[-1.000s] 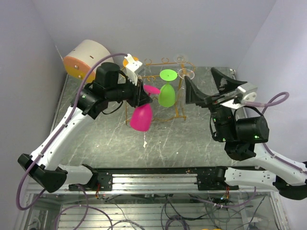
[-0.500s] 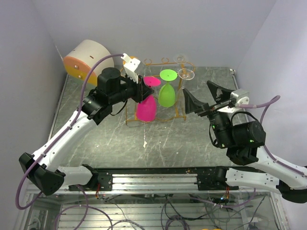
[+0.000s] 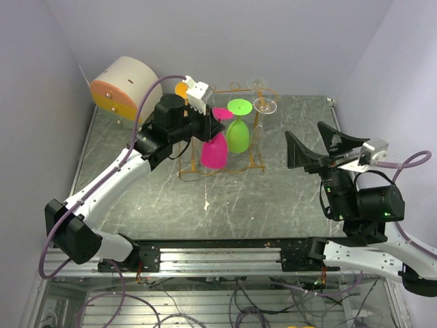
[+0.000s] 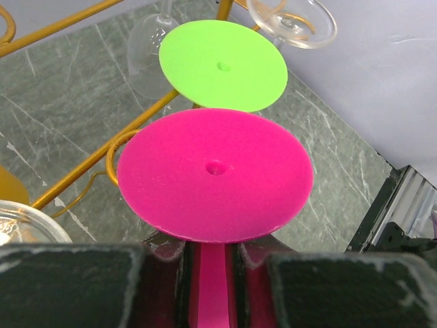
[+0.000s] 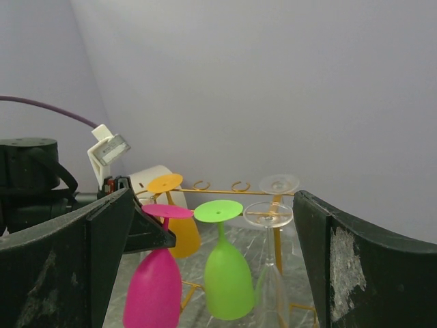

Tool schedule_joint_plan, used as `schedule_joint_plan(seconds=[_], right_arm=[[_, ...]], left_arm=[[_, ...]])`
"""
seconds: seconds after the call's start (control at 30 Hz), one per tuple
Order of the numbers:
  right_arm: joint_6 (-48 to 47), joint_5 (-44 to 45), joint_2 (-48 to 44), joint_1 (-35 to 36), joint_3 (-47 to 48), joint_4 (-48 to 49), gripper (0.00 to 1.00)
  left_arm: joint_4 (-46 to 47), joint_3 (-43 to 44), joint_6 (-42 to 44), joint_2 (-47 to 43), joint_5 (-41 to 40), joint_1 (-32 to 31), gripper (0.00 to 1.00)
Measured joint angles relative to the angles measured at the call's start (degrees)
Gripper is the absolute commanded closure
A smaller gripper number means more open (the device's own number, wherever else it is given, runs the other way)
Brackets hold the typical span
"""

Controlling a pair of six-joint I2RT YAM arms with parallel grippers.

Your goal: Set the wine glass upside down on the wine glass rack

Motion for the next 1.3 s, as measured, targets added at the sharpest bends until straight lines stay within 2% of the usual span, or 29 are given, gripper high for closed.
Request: schedule_joint_plan(seconds=[1.3], right_arm=[[-0.59, 0.90, -1.51, 0.00, -2.12, -1.03, 0.00]], left_arm=[[3.76, -0.96, -2.80, 2.32, -6.36, 1.64, 0.93]])
